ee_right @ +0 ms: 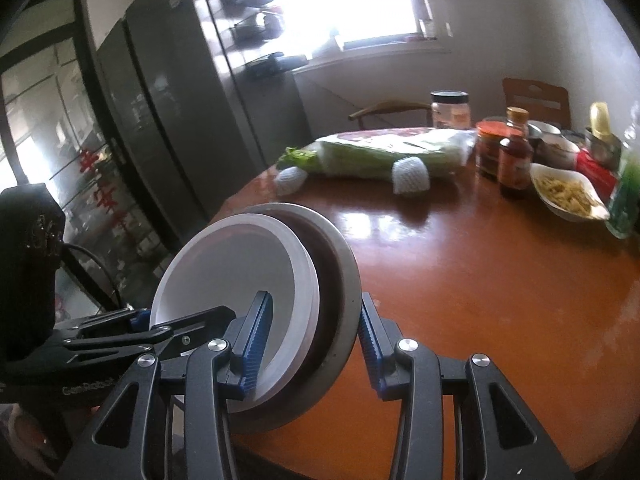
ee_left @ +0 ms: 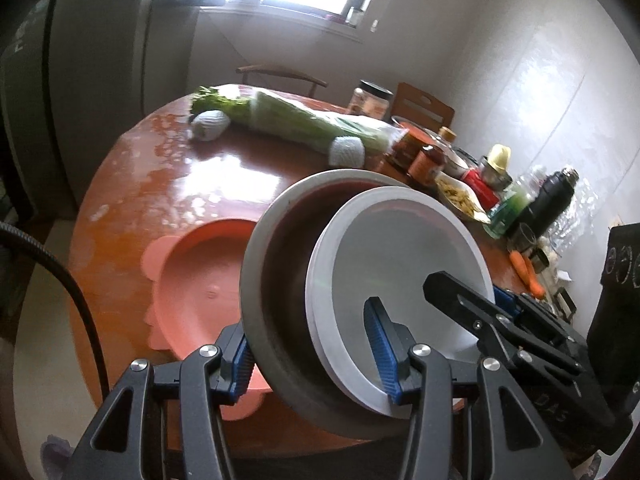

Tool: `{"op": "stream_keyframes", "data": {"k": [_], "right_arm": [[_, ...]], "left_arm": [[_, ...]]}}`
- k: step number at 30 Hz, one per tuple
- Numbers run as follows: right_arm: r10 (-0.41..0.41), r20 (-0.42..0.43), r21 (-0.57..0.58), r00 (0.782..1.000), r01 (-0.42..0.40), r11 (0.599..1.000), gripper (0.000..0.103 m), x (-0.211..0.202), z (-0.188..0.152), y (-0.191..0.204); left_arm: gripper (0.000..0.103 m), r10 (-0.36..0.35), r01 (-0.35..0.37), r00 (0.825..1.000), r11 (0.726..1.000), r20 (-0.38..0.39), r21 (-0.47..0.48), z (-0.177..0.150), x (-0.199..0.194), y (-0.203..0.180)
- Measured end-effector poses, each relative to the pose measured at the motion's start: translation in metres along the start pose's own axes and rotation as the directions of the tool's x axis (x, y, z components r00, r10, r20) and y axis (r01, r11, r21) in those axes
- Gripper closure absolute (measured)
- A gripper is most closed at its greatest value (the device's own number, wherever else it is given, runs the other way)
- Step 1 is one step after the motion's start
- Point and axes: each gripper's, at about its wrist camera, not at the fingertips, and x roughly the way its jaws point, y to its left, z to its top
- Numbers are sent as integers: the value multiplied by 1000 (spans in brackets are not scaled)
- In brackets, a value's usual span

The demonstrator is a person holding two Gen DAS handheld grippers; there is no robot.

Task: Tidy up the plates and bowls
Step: 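Carry the bowl stack with both grippers over the pink pig plate stack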

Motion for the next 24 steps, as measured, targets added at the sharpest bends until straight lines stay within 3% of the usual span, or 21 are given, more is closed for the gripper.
{"op": "stream_keyframes", "data": {"k": [11, 24], "right_arm": [[33, -12, -63, 999, -34, 997, 59, 29, 18, 36], [42, -22, -108, 999, -44, 993, 59, 44, 23, 62]], "left_arm": [[53, 21, -20, 1000, 998, 17, -61, 5, -8, 45], [53, 35, -33, 999, 995, 29, -93, 8, -14, 69]]}}
